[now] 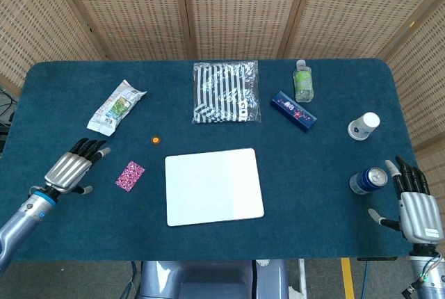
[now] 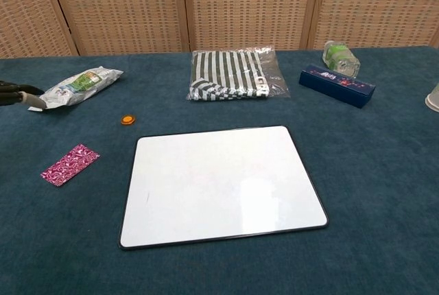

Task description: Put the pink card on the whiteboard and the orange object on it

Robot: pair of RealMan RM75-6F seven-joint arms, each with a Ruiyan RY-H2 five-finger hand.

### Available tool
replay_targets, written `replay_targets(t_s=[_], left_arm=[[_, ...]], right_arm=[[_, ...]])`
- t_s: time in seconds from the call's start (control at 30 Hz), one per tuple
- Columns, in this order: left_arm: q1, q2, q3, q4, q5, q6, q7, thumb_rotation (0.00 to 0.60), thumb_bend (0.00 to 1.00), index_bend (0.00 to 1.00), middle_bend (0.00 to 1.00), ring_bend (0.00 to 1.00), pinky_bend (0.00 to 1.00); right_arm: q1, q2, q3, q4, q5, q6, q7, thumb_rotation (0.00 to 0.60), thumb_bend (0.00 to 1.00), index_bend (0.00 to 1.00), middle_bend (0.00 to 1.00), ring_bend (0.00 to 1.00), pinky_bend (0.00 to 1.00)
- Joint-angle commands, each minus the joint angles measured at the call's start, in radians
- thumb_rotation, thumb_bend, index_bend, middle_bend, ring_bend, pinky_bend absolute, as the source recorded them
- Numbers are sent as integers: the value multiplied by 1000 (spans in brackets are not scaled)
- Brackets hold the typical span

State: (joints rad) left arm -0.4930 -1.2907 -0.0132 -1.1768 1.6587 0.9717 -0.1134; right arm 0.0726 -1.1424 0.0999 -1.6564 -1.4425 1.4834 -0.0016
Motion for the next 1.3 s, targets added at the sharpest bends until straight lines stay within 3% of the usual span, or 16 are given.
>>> replay_targets(t_s=[0.03,0.27,0.6,1.3], left_arm=[[-31,-24,5,9,-11,-41,22,600,89,133,0,0,0],[-57,-30,14,-30,-34,-76,52,600,95,205,0,0,0],[-91,-63,-1,-64,-114,-135,197,600,98,205,0,0,0],[-122,-150,-2,-31,-197,-161,309,600,99,205,0,0,0]], right_arm=[[0,0,0,-1,1,0,1,600,53,0,0,0,0],[0,2,0,-1,2,-4,8,600,53,0,0,0,0],[-1,4,0,-1,0,-3,17,600,53,0,0,0,0],[-1,10,-1,-4,0,-8,36,600,53,0,0,0,0]])
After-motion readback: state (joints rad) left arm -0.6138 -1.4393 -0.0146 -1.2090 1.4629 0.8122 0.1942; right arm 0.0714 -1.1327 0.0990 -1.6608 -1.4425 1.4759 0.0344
